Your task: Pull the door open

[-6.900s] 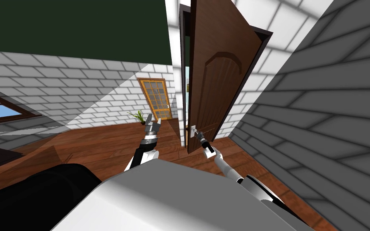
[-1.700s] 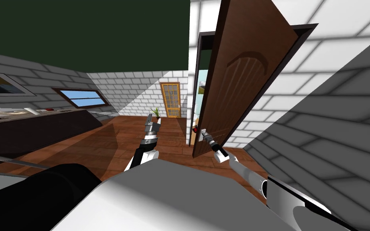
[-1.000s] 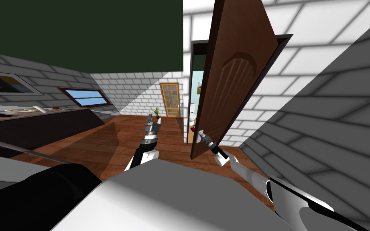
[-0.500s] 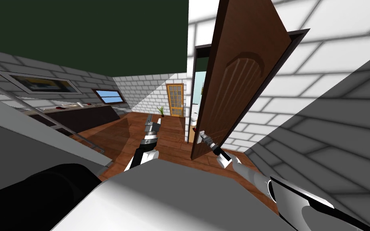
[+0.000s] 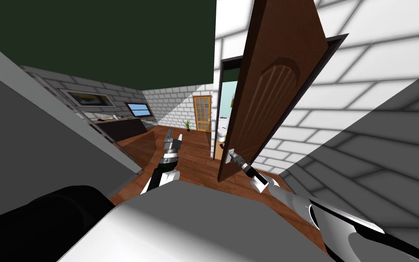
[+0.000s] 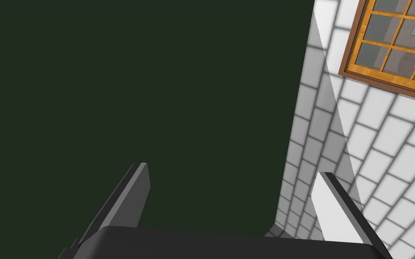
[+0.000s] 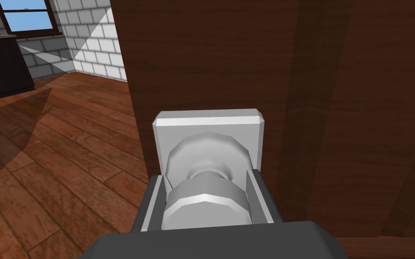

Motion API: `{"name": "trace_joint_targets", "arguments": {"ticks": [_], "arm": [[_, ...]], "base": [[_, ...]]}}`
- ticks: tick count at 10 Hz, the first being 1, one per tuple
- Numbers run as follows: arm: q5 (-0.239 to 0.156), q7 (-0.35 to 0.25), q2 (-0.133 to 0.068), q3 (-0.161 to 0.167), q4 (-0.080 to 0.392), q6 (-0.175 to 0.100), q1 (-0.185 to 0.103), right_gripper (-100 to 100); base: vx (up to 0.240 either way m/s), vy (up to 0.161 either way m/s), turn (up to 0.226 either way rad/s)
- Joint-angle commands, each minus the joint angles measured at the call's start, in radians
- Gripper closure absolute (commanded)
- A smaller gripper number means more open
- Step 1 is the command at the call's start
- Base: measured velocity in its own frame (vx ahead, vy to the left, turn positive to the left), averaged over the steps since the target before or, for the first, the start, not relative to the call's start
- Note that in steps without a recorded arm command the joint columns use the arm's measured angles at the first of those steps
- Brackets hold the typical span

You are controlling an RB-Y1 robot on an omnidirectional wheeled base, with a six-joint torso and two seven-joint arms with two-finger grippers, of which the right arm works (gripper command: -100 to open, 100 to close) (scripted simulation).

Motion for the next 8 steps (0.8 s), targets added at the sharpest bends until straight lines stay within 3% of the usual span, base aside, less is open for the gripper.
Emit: {"name": "trace_joint_targets", "arguments": {"ticks": [1,2,3,6,8], "arm": [[0.0,-0.025,-0.019,0.018,0.021,-0.033,-0.003,100],[0.0,-0.038,-0.027,0.029,0.03,-0.047,-0.007,100],[0.0,-0.028,-0.019,0.022,0.026,-0.037,-0.007,100],[0.016,-0.014,0.019,0.013,0.022,-0.003,-0.016,100],[0.026,-0.003,0.044,0.006,0.017,0.02,-0.023,100]], "base": [[-0.208,-0.089,0.051],[-0.19,-0.071,0.028],[-0.075,-0.032,-0.009],[-0.105,-0.142,-0.026],[-0.146,-0.21,-0.019]]}}
